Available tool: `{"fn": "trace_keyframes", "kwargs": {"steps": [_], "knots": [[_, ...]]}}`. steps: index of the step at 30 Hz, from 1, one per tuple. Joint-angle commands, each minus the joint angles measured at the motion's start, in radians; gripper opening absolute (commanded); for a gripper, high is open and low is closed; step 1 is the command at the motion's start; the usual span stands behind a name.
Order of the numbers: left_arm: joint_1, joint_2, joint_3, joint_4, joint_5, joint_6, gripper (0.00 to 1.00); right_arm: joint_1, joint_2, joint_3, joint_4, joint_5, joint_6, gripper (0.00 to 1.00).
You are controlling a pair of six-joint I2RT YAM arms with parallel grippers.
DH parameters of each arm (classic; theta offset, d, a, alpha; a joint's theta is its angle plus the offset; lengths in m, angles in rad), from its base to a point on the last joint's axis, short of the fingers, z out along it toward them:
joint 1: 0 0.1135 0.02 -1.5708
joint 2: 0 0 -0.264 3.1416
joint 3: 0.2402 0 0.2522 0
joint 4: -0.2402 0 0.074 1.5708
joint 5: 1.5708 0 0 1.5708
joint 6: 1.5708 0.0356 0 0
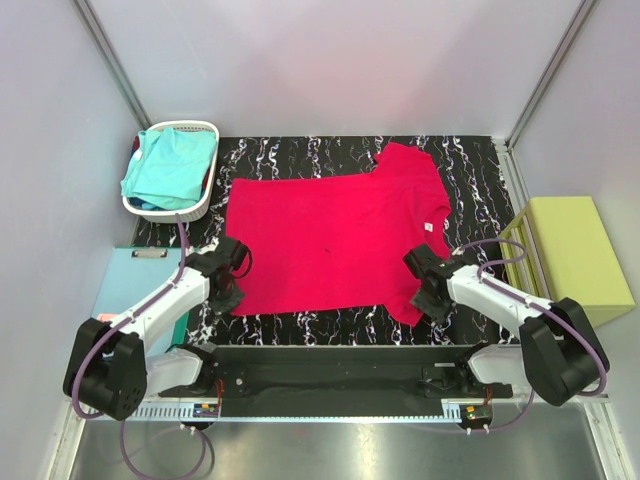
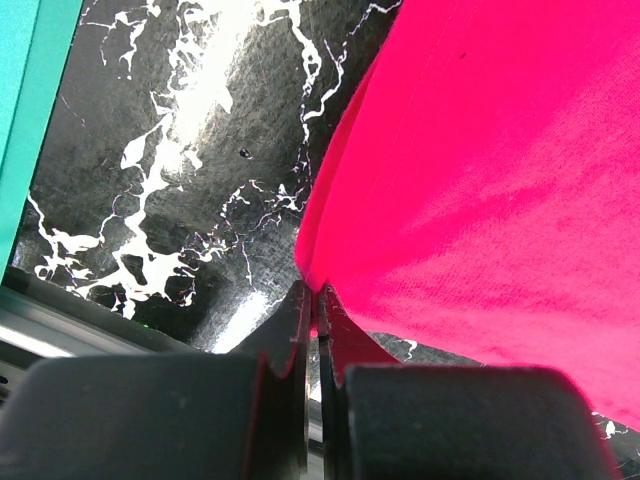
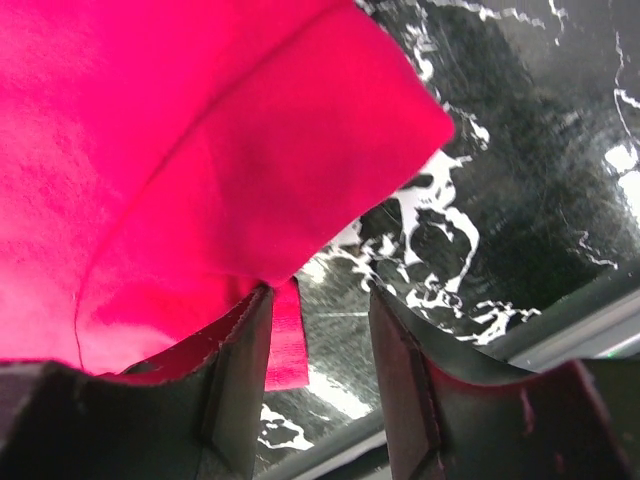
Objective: Fold and stack the t-shirts
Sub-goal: Grap the side of the flattened tshirt closest away from the robot with both arms
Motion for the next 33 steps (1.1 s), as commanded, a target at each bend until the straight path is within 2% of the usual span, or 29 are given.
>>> {"fn": "trace_keyframes", "kwargs": {"steps": [1, 15, 22, 29, 32, 33], "knots": [[0.003, -0.005, 0.025, 0.007, 0.007, 0.018, 0.00, 0.003, 0.029, 0.050, 0.034, 0.077, -0.001, 0.52], [0.003, 0.004, 0.024, 0.021, 0.016, 0.027, 0.00, 0.005, -0.074, 0.118, -0.051, 0.121, -0.011, 0.52], [0.003, 0.008, 0.024, 0.024, 0.019, 0.032, 0.00, 0.003, 0.001, 0.089, -0.017, 0.125, -0.007, 0.51], [0.003, 0.005, 0.022, 0.026, 0.022, 0.035, 0.00, 0.005, 0.046, 0.078, 0.020, 0.120, -0.024, 0.46], [0.003, 0.010, 0.024, 0.026, 0.024, 0.035, 0.00, 0.003, 0.045, 0.078, 0.023, 0.120, -0.022, 0.40], [0.003, 0.010, 0.024, 0.027, 0.025, 0.037, 0.00, 0.003, 0.044, 0.079, 0.022, 0.120, -0.022, 0.34]]}}
